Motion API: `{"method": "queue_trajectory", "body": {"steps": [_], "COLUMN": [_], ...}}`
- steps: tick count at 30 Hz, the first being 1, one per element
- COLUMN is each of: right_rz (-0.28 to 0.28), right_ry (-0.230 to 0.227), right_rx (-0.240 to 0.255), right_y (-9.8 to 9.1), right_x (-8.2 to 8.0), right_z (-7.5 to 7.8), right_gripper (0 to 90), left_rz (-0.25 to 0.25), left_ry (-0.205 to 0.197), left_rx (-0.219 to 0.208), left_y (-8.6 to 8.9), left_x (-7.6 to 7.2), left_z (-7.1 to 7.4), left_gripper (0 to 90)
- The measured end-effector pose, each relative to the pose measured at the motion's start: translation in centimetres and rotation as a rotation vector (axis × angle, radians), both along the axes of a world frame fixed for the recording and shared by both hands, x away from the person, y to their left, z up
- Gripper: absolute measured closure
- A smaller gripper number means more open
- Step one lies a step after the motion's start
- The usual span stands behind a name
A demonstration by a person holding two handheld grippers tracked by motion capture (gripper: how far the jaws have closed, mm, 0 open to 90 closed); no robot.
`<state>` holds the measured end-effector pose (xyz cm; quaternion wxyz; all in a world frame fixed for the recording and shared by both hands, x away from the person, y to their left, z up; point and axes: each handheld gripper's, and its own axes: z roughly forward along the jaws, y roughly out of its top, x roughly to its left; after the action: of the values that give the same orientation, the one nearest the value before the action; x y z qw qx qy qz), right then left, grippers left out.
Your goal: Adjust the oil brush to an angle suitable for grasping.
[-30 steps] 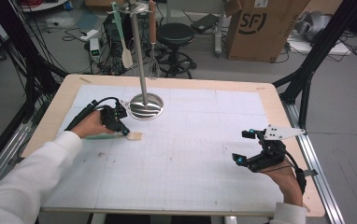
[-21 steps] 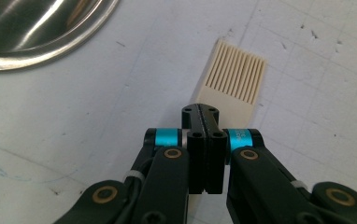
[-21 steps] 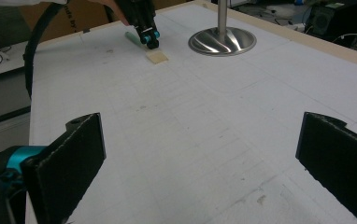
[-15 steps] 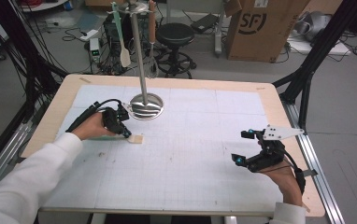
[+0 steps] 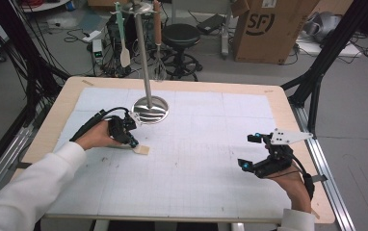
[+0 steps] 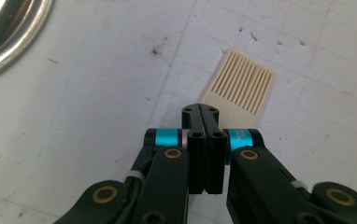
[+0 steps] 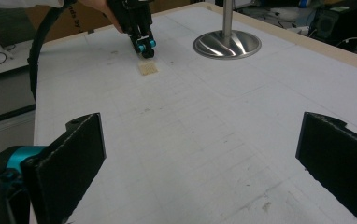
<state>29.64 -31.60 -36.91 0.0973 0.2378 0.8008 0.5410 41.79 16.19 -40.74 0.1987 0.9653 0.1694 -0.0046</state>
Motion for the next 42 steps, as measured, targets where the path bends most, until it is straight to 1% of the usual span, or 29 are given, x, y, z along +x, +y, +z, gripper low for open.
{"method": "queue_trajectory", "body": {"steps": [5, 7, 9, 12, 14, 18, 20, 23, 24, 25, 29, 30, 32, 35, 36, 38, 41, 42], "right_rz": [0.004, 0.007, 0.006, 0.011, 0.016, 0.021, 0.025, 0.026, 0.025, 0.028, 0.028, 0.025, 0.026, 0.027, 0.027, 0.029, 0.025, 0.026], "right_ry": [0.001, -0.010, -0.004, -0.005, -0.014, -0.013, -0.015, -0.013, -0.019, -0.021, -0.019, -0.020, -0.017, -0.016, -0.018, -0.015, -0.015, -0.015], "right_rx": [0.001, 0.001, 0.003, 0.000, 0.000, 0.000, 0.000, -0.002, -0.001, 0.001, 0.000, -0.001, -0.002, -0.005, -0.007, -0.011, -0.012, -0.012], "right_y": [0.2, 0.2, 0.3, 0.4, 0.5, 0.8, 0.9, 1.0, 1.0, 1.0, 1.0, 1.0, 1.0, 1.0, 1.0, 1.1, 1.1, 1.1], "right_x": [0.0, 0.0, -0.1, -0.1, -0.1, -0.2, -0.2, -0.3, -0.3, -0.3, -0.3, -0.3, -0.3, -0.2, -0.2, -0.2, -0.1, -0.1], "right_z": [0.1, 0.1, 0.2, 0.2, 0.3, 0.4, 0.5, 0.5, 0.6, 0.6, 0.6, 0.6, 0.6, 0.5, 0.5, 0.5, 0.4, 0.4], "right_gripper": [0.2, 0.2, 0.2, 0.2, 0.2, 0.2, 0.2, 0.2, 0.2, 0.2, 0.2, 0.2, 0.2, 0.2, 0.2, 0.2, 0.2, 0.2], "left_rz": [0.008, 0.008, 0.009, -0.004, -0.011, -0.029, -0.032, -0.054, -0.059, -0.065, -0.077, -0.069, -0.060, -0.037, -0.033, -0.017, -0.005, 0.004], "left_ry": [0.001, 0.001, 0.004, 0.005, 0.005, 0.010, 0.005, 0.010, 0.007, 0.003, -0.034, -0.044, -0.064, -0.094, -0.104, -0.119, -0.142, -0.148], "left_rx": [-0.020, -0.028, -0.036, -0.039, -0.042, -0.046, -0.048, -0.042, -0.041, -0.049, -0.091, -0.115, -0.136, -0.184, -0.188, -0.221, -0.236, -0.248], "left_y": [0.1, 0.1, 0.0, -0.2, -0.4, -0.8, -0.9, -1.1, -1.2, -1.3, -0.9, -0.6, -0.1, 0.9, 1.2, 1.9, 2.6, 2.9], "left_x": [-0.8, -1.1, -1.5, -2.0, -2.5, -3.3, -3.7, -4.2, -4.3, -4.5, -4.8, -4.8, -4.7, -4.5, -4.4, -4.3, -4.2, -4.1], "left_z": [-0.1, -0.1, -0.2, -0.2, -0.2, -0.2, -0.2, -0.2, -0.1, 0.1, 1.4, 2.0, 2.9, 4.5, 5.1, 5.9, 6.9, 7.2], "left_gripper": [89.8, 89.8, 89.8, 89.8, 89.8, 89.8, 89.8, 89.8, 89.8, 89.8, 89.8, 89.8, 89.8, 89.8, 89.8, 89.9, 89.8, 89.8]}}
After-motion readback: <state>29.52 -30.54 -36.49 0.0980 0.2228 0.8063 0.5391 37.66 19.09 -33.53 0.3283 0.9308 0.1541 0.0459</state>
